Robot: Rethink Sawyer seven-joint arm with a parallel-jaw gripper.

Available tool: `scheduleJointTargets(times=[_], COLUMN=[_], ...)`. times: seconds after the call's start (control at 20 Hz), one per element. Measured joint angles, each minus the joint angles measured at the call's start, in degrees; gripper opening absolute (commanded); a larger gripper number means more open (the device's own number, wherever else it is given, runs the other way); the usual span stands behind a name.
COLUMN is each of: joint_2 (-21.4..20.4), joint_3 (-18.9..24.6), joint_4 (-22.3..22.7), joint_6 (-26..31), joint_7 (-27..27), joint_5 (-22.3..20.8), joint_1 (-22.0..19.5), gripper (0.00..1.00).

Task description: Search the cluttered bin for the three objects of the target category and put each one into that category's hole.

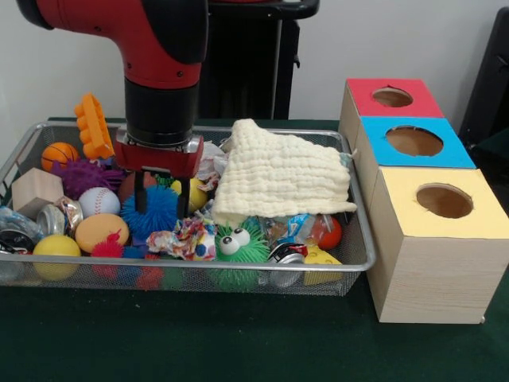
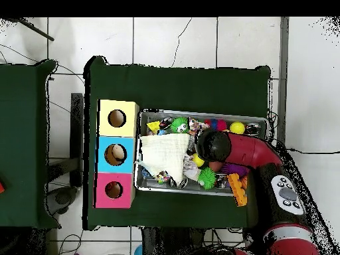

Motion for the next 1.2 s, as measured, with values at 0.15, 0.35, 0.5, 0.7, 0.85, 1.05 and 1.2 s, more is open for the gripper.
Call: scheduleJointTargets(times=[0.15,0.35,0.5,0.7,0.85,1.05,1.2], joint_2=[-0.69,-1.21,-1.51,-1.58,-1.58,-1.52,-1.4], joint_3=[0.02,0.06,0.07,0.08,0.08,0.07,0.07], joint_4=[1.32,2.45,3.31,3.71,3.72,3.71,3.71], joint_6=[0.0,0.0,0.0,0.0,0.0,-0.02,-0.26], joint_7=[0.0,0.0,0.0,0.0,0.0,0.0,0.0], joint_5=[0.0,0.0,0.0,0.0,0.0,0.0,0.0], joint_1=[-0.93,-1.82,-2.46,-2.54,-2.49,-2.19,-1.86], gripper=[1.0,1.0,1.0,1.0,1.0,1.0,1.0])
